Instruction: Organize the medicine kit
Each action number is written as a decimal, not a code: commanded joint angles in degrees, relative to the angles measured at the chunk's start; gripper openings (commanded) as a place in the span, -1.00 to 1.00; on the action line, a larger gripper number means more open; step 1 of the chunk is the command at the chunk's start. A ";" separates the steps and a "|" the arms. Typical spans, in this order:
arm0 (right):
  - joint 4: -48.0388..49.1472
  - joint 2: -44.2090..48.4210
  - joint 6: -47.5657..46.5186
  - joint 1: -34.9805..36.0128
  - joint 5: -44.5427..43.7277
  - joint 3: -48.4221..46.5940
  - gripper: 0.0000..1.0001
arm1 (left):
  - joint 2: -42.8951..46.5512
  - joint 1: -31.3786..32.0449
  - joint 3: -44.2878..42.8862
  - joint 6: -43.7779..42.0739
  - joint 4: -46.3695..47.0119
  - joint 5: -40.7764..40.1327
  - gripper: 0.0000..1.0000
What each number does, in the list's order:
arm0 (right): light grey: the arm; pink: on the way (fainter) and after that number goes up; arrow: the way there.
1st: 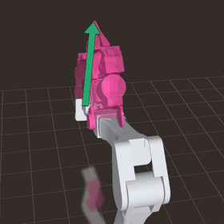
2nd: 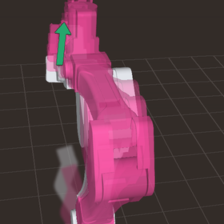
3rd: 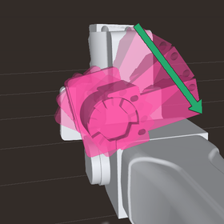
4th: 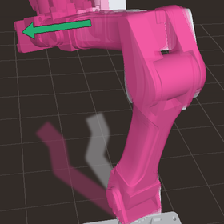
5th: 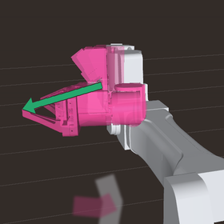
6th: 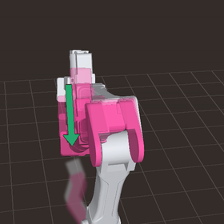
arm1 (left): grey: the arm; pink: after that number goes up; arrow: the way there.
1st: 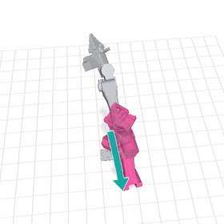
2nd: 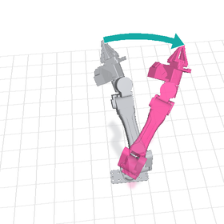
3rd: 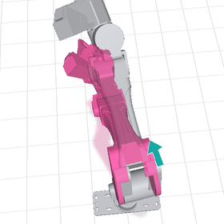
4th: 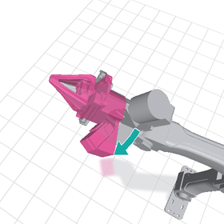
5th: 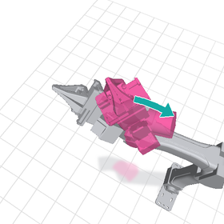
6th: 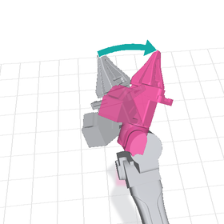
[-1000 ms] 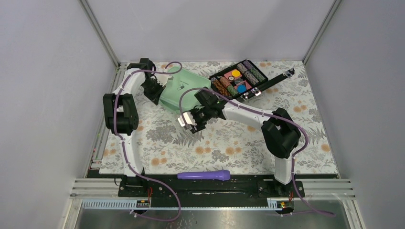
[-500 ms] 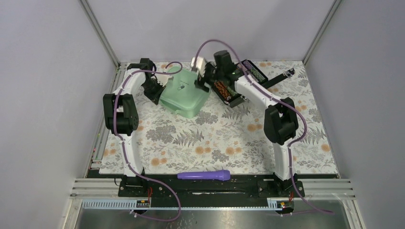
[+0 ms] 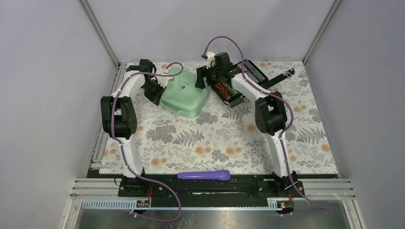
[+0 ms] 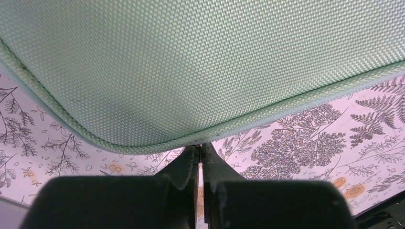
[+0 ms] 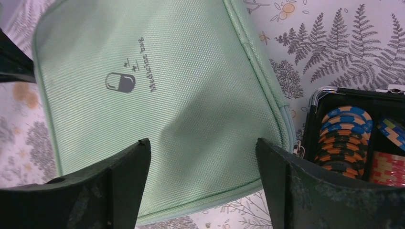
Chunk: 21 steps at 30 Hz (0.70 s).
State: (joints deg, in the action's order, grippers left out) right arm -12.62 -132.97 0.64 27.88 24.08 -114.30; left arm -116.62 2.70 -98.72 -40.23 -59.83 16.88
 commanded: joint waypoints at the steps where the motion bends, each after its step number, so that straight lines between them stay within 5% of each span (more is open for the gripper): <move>1: -3.39 0.49 7.90 0.47 3.22 -1.11 0.71 | 3.17 0.55 0.28 -1.09 0.11 2.27 -1.00; 13: 1.47 14.39 8.85 9.32 7.85 22.98 0.59 | -4.19 0.55 -6.60 -0.69 3.94 -2.05 -1.00; 21: 0.50 17.72 4.55 13.41 10.93 17.05 0.64 | -9.57 1.05 -14.21 1.94 5.33 -2.30 -1.00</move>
State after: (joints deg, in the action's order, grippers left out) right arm -7.25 -118.50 7.44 42.02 31.42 -93.06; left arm -125.80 2.96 -110.74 -39.05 -58.19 14.50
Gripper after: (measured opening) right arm 0.810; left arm 0.013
